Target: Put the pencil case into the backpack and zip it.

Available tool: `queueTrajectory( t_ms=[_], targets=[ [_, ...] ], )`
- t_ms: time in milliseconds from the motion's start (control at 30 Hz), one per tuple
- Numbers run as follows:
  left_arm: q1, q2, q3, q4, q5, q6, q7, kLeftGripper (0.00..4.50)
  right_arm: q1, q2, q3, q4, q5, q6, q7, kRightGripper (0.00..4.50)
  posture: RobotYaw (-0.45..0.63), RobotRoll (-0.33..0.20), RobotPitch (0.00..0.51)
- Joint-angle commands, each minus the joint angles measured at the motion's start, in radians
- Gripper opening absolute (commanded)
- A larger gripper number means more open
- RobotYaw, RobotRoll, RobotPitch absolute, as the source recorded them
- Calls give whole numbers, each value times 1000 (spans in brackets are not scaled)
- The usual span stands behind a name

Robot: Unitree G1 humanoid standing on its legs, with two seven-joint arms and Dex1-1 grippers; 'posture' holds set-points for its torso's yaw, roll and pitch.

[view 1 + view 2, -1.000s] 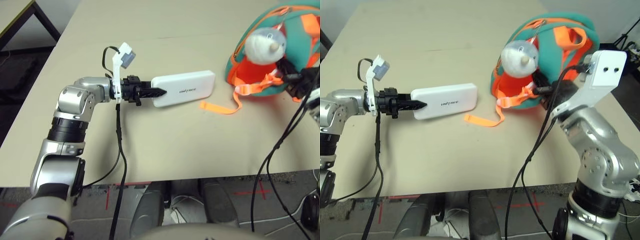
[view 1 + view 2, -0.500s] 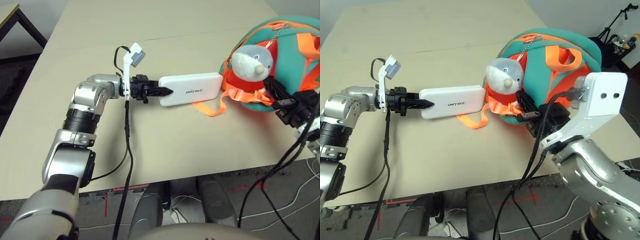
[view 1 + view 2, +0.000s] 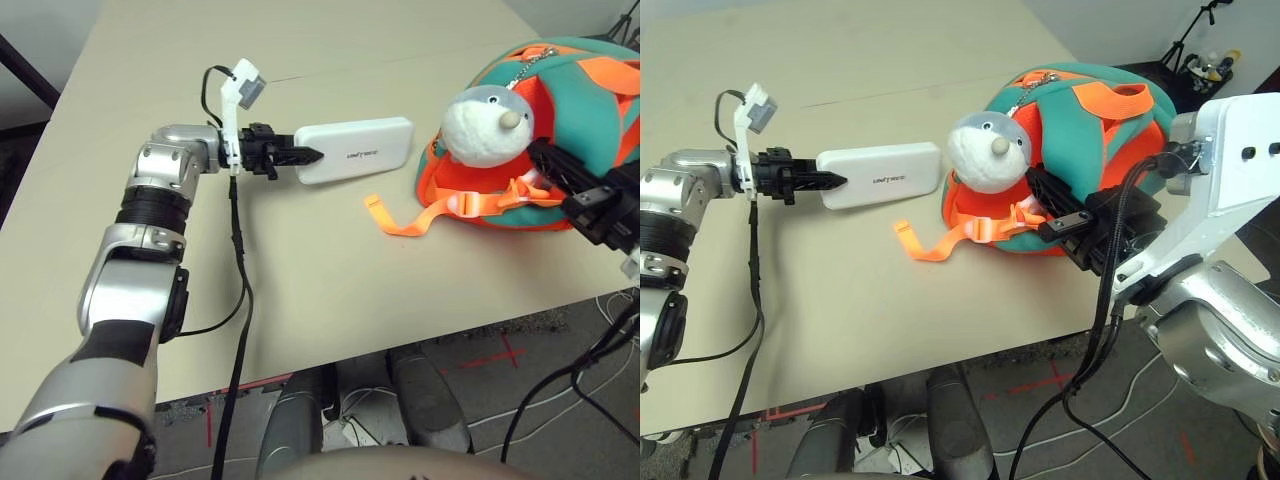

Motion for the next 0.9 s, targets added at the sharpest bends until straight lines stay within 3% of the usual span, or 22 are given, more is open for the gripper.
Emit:
queueTrajectory(
  t_ms=[33,300,533,733,900],
  targets=[
    [11,70,47,6,10,-5,-23,1435,-28,-21,16,-9,-7,-38,76,485,-245,0,209],
    [7,169,146,-2,-26,73,-38,1434,-139,-72,54,27,33,-44,178,485,-230,0,202],
    [18,168,197,-69,-83,183,-57,1434,-192,-146,43,72,47,-6,337,485,-244,0,194],
    [15,155,195,-71,-82,180,-46,1434,-81,-187,-67,28,56,37,444,485,-251,0,196],
    [-3,137,190,-60,-83,172,-46,1434,152,-138,-239,-56,21,99,473,485,-277,0,198]
  ],
)
